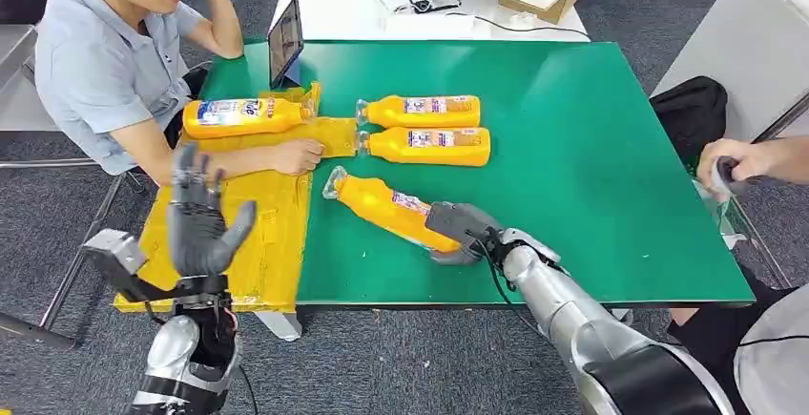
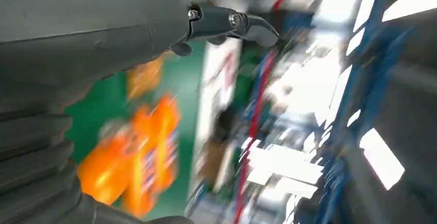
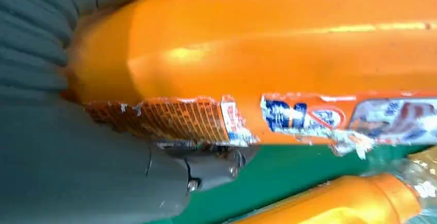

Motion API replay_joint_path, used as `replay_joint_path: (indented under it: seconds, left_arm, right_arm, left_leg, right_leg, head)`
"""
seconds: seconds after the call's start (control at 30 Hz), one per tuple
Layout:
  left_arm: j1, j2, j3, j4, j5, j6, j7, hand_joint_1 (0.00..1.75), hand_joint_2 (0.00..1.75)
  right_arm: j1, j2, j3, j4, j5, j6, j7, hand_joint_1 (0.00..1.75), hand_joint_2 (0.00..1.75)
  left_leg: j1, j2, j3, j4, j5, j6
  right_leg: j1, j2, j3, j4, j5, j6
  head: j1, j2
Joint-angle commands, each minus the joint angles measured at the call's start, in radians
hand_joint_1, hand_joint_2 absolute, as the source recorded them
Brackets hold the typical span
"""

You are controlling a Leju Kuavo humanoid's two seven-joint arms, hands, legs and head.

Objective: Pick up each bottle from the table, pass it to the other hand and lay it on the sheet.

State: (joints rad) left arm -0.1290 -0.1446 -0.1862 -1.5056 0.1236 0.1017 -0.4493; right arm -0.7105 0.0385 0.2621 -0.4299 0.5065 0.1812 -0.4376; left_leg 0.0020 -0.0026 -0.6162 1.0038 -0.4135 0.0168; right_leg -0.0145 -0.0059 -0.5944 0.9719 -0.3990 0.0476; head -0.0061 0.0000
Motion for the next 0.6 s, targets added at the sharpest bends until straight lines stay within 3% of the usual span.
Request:
replay_joint_path:
  seconds: [0.03, 0.27, 0.6]
  left_arm:
    - [0.062, 0.01, -0.116, 0.163, -0.088, -0.022, -0.039, 0.0, 1.75]
    - [0.133, -0.033, -0.113, 0.199, 0.0, -0.038, 0.055, 0.0, 1.75]
    - [0.137, -0.019, -0.134, 0.171, -0.003, -0.045, 0.043, 0.0, 1.75]
  right_arm:
    - [0.104, 0.038, -0.118, -0.176, -0.179, -0.059, -0.074, 1.75, 1.75]
    - [0.327, 0.06, -0.063, -0.632, -0.25, -0.165, -0.077, 1.75, 1.75]
    - [0.336, 0.059, -0.025, -0.651, -0.236, -0.197, -0.081, 1.75, 1.75]
  left_leg:
    - [0.0, 0.0, 0.007, -0.003, -0.002, -0.001]
    - [0.001, 0.0, 0.005, -0.001, -0.005, -0.002]
    - [0.001, 0.001, -0.001, 0.0, -0.003, -0.001]
  right_leg:
    - [0.0, 0.0, 0.007, -0.002, -0.002, -0.002]
    - [0.001, 0.0, 0.005, 0.0, -0.004, -0.003]
    - [0.001, 0.001, -0.001, 0.001, -0.003, -0.002]
  head:
    - [0.0, 0.0]
    - [0.0, 0.0]
    - [0.0, 0.0]
